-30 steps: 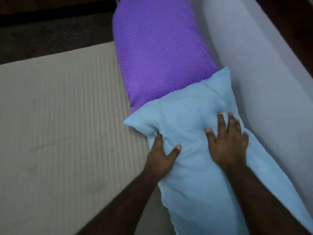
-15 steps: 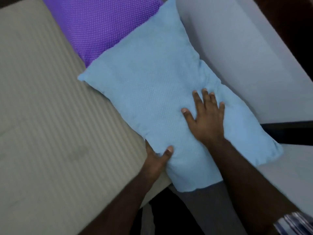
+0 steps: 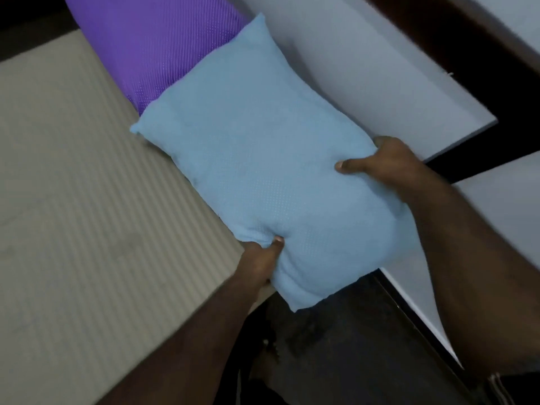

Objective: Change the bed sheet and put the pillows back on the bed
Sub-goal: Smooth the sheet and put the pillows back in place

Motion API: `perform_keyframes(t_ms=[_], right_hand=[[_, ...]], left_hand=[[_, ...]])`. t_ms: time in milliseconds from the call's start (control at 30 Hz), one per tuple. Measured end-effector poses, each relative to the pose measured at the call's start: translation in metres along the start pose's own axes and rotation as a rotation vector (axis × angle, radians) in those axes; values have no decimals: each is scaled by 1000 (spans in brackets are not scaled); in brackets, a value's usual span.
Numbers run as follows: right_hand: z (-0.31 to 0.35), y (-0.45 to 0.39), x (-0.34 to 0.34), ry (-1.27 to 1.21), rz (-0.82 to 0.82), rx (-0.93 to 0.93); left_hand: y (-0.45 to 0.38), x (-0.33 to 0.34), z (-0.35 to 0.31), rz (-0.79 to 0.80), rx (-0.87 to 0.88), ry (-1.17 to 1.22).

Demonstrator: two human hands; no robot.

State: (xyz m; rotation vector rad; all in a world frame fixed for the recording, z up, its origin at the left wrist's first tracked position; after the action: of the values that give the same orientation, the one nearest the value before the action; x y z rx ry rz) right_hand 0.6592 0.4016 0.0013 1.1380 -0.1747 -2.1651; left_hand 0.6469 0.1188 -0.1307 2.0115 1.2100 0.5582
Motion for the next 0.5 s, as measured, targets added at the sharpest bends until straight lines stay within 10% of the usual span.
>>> perform_keyframes(t_ms=[267, 367, 500], right_hand=[[189, 172, -73, 432, -624, -808], [137, 178, 56, 821, -257, -730], [37, 180, 188, 208, 383, -432]], left_hand=[[55, 22, -91, 147, -129, 101], [38, -17, -96, 57, -114, 172], [20, -71, -62, -24, -160, 275]])
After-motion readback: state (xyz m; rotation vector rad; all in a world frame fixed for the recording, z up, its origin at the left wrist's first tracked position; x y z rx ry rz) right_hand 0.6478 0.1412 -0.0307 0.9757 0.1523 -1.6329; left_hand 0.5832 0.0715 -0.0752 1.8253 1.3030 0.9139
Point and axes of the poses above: each hand's wrist, its own y-axis away from the middle knuckle, its own x-axis out of the palm, z = x × y, the point moved 10 cm from there along -y, towards the middle knuckle, and after that the axes turned 6 degrees about -z, right-handed, at the moved point
